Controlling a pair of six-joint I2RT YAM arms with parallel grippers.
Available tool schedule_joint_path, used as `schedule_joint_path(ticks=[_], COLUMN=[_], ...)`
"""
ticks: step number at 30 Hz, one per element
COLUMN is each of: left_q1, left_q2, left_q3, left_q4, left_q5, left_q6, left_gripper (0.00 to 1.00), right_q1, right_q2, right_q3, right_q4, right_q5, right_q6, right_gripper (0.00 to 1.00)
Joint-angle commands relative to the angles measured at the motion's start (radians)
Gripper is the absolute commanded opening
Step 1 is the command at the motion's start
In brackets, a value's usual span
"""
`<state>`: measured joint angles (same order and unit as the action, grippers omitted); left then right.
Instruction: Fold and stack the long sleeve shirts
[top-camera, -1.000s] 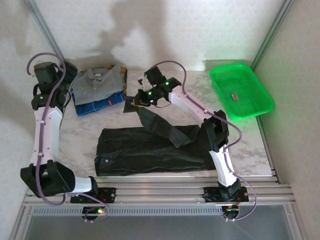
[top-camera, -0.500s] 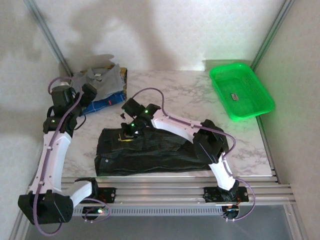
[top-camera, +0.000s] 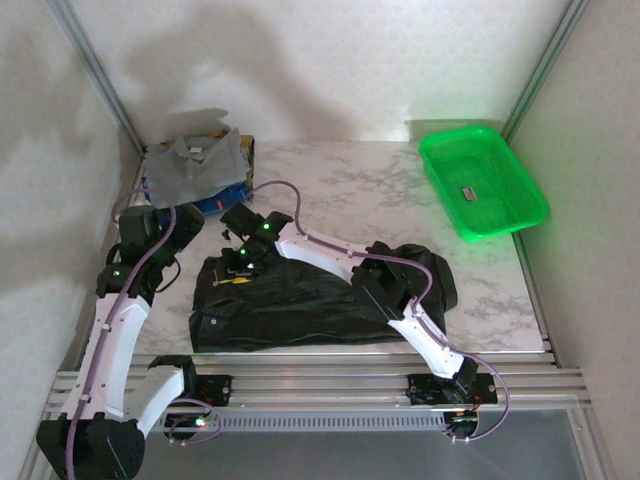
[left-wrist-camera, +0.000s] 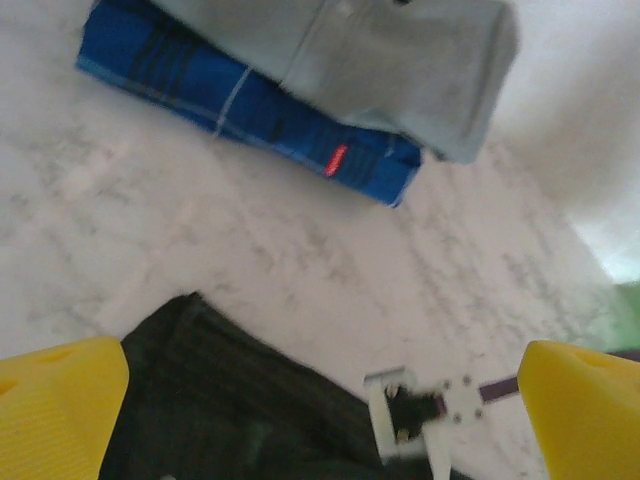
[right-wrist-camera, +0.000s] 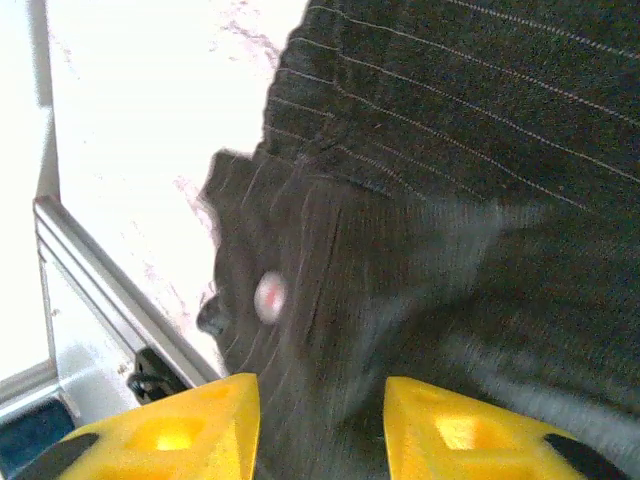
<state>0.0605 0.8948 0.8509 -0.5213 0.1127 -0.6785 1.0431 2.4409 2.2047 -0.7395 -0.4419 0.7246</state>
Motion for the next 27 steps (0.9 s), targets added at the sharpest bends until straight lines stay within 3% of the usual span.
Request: schedule_joint_path(ticks=[1,4,7,11,15,19,23,27], left_q1=[-0.011,-0.023,-0.026,-0.041,-0.126,-0.217,-0.336,-0.418], left_q2=[-0.033,-0.023,-0.006,0.052,0.1,0.129,0.199,0.284], left_q3=[-0.023,-0.003,0.022,0.003,-0.019,-0.053,-0.084,-0.099], left_q4=[-0.054,-0.098,-0.166,-0.217,-0.201,-0.107,-0.013,0.079], left_q5=[-0.068,-0.11,-0.154,-0.13,-0.143,-0.116,-0.109,-0.107], left_q6=[-0.025,-0.033,-0.028,-0.026,-0.068,-0.113,-0.158,-0.196], left_gripper=[1.0,1.0,1.0,1.0,1.0,1.0,0.99,0.99], right_q1=[-0.012,-0.037,-0.085,-0.15,-0.211,-0.292,-0.429,-0.476], right_q2=[0.051,-0.004,-0.157,-0.439,-0.684,-0.871,-0.927,-0.83], right_q3=[0.096,0.063,-0.116,-0.378,-0.582,-0.862,-1.042,-1.037], right_q4=[-0.091,-0.128,-0.105,-0.109,-0.231,-0.234,-0.127,-0.035], right_q5=[-0.04,0.002,0.027,0.13,0.259,0.271,0.225,0.181], right_q6=[0.013,0.023,0.045,0.019,-0.041,-0.038,-0.024,-0.034], right_gripper=[0.52,0.6,0.63,0.68,0.69,0.65,0.58,0.48])
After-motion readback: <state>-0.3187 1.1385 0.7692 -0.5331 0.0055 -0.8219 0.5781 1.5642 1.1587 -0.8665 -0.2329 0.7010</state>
